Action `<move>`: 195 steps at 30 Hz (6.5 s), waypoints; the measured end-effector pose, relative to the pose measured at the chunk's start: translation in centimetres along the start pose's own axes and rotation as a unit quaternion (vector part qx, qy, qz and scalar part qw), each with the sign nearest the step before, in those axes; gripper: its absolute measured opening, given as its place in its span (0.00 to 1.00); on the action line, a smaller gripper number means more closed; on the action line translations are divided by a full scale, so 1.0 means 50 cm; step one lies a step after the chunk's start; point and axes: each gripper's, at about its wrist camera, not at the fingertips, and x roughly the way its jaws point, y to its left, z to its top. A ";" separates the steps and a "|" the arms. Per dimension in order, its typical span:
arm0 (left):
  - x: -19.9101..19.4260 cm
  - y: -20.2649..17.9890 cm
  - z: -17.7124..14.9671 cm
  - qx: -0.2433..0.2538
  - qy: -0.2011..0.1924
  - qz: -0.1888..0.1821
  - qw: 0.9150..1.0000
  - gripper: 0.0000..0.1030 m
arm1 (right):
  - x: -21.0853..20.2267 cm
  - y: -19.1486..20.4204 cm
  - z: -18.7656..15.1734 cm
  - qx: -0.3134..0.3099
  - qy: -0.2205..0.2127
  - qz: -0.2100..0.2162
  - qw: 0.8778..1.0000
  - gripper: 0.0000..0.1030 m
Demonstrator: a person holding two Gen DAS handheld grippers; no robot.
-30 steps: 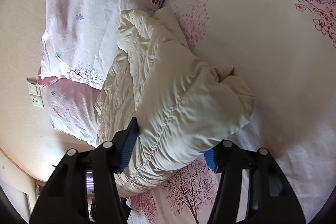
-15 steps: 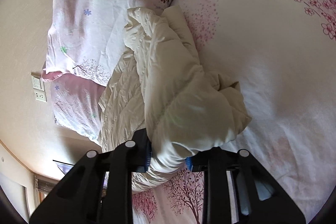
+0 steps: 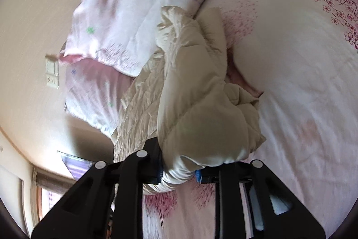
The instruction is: Fold large clothes
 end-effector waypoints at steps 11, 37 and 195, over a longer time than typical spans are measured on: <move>-0.152 0.052 -0.046 -0.005 -0.043 0.000 0.999 0.08 | -0.032 0.059 -0.105 -0.082 0.061 0.005 0.995 0.20; -0.222 0.064 -0.141 0.051 -0.042 0.049 0.997 0.53 | -0.108 0.179 -0.221 -0.321 -0.128 -0.195 0.918 0.60; 0.209 -0.404 -0.331 0.573 0.206 0.083 0.789 0.57 | -0.040 -0.007 0.104 -0.128 0.047 -0.102 0.985 0.16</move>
